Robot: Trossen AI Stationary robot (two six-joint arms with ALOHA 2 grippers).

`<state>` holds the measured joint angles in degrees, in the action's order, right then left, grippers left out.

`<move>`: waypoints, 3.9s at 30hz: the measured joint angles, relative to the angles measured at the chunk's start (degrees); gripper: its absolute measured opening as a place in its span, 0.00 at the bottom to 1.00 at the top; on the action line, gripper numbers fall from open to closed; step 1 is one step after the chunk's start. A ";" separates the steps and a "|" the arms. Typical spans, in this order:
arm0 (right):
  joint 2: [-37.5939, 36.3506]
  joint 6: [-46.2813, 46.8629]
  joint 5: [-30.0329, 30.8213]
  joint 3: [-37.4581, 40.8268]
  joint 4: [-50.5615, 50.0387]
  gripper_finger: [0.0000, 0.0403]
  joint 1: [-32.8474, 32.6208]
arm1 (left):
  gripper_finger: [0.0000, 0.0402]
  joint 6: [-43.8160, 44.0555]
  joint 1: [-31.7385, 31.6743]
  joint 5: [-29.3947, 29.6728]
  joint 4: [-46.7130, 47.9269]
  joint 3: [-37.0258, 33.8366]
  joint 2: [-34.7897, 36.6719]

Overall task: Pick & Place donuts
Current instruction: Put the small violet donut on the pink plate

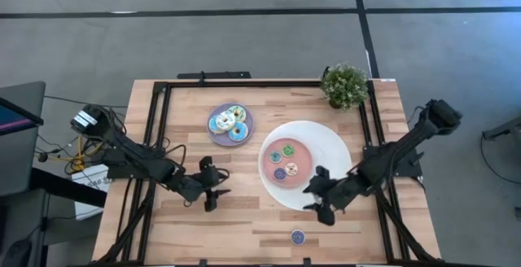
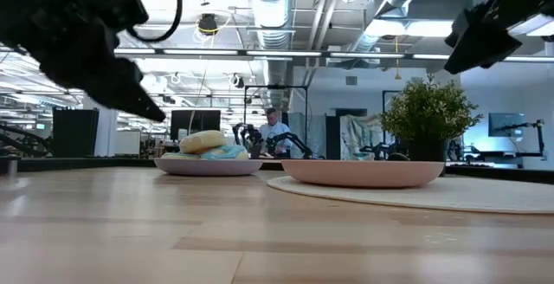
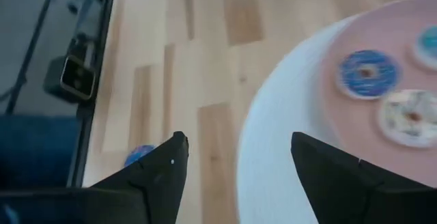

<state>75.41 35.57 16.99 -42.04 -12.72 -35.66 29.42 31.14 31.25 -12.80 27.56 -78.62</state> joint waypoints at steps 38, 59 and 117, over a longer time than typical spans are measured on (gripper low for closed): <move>11.57 5.03 -5.09 -11.02 -11.95 0.58 0.13 | 0.56 -19.99 -18.03 -9.16 -31.84 -27.00 25.85; 11.57 7.19 -5.55 -11.02 -11.58 0.58 -1.76 | 0.56 -30.61 -26.20 -23.31 9.83 -26.92 77.15; 37.49 -0.07 18.48 -11.04 21.47 0.70 -17.73 | 0.56 -28.32 -28.64 -25.27 10.38 -26.92 75.24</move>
<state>112.90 35.51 35.47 -53.08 8.75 -53.39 1.10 2.50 5.98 -2.42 0.64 -3.38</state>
